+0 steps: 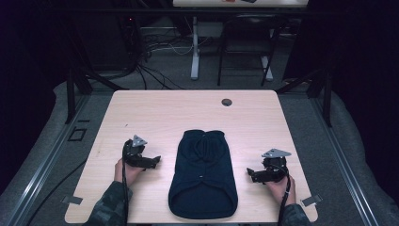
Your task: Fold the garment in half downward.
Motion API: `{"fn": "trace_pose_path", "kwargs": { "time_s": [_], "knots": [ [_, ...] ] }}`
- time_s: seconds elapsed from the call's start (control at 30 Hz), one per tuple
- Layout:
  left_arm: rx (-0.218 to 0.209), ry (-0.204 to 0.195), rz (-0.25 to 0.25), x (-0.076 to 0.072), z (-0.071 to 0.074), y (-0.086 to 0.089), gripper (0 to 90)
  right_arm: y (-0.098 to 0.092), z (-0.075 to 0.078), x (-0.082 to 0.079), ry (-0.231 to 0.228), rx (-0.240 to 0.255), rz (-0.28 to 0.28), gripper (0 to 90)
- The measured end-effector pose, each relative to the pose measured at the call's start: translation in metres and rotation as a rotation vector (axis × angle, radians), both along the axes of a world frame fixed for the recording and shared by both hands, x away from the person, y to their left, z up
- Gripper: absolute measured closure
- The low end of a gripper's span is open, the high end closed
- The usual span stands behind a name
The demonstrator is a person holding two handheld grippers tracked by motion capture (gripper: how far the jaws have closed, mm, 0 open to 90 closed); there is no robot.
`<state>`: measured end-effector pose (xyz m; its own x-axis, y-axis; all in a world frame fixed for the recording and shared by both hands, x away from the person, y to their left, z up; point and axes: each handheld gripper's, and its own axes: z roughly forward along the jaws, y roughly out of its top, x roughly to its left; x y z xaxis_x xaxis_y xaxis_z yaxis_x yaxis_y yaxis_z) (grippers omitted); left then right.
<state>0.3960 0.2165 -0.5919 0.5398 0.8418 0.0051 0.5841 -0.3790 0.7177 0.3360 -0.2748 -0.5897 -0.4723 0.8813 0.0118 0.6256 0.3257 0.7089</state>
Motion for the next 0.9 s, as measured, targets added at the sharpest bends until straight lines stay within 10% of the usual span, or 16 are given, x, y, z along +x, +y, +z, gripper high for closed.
{"fn": "trace_pose_path", "kwargs": {
  "time_s": [0.9],
  "knots": [
    [-0.010, 0.009, -0.053, 0.002, 0.006, -0.011, 0.1, 0.010, 0.011, 0.007, 0.042, 0.046, 0.031, 2.9]
  ]
}}
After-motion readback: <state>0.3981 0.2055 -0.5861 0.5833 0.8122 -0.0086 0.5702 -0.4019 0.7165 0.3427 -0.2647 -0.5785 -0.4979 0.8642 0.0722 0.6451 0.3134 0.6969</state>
